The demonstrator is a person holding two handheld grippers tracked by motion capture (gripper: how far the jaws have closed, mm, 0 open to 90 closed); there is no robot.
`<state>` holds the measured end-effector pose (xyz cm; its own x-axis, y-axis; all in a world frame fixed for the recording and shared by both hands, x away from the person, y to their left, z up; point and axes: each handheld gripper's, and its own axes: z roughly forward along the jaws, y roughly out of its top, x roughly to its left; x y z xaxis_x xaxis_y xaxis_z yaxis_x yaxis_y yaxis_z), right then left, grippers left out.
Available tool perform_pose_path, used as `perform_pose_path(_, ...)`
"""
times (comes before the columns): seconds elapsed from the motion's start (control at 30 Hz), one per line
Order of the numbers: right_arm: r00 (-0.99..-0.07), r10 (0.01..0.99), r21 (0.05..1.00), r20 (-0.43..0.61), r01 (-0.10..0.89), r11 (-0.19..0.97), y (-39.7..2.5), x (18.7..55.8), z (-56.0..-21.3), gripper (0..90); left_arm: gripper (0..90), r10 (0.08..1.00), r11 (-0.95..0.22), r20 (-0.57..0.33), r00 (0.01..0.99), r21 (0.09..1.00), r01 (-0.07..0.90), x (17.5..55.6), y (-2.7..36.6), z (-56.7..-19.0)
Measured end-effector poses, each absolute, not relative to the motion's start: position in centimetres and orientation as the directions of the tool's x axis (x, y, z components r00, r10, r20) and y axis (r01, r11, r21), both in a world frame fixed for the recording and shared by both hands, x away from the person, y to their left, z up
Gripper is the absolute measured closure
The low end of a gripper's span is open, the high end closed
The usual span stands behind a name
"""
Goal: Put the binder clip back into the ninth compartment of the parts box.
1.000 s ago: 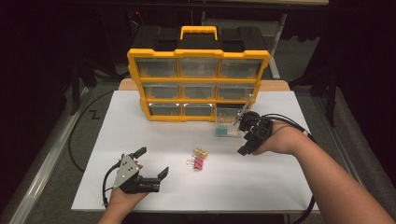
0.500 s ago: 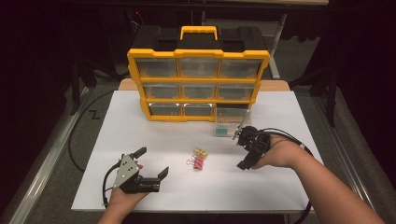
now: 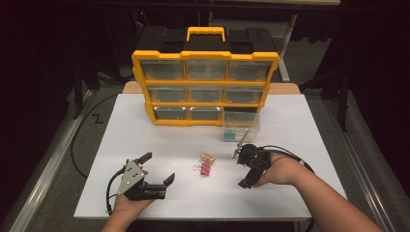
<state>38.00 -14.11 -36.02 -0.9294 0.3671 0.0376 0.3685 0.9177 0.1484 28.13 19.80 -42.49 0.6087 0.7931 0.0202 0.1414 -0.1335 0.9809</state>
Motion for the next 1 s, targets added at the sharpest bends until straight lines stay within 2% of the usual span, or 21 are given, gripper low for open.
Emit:
perform_pose_path(0.13, -0.942, 0.332, 0.162, 0.049, 0.335, 0.928, -12.9, 37.8, -36.5, 28.6, 0.2, 0.792, -0.133, 0.02, 0.61, 0.981, 0.139, 28.1, 19.8, -42.5)
perform_pose_path(0.7, -0.964, 0.261, 0.208, 0.053, 0.266, 0.941, -8.3, 38.0, -36.2, 30.5, 0.2, 0.789, -0.135, 0.021, 0.614, 0.981, 0.141, 28.1, 19.8, -42.5)
perform_pose_path(1.0, -0.973, 0.227, 0.225, 0.039, 0.23, 0.947, -6.1, 38.8, -35.6, 35.7, 0.2, 0.788, -0.133, 0.018, 0.615, 0.981, 0.143, 28.2, 19.8, -42.5)
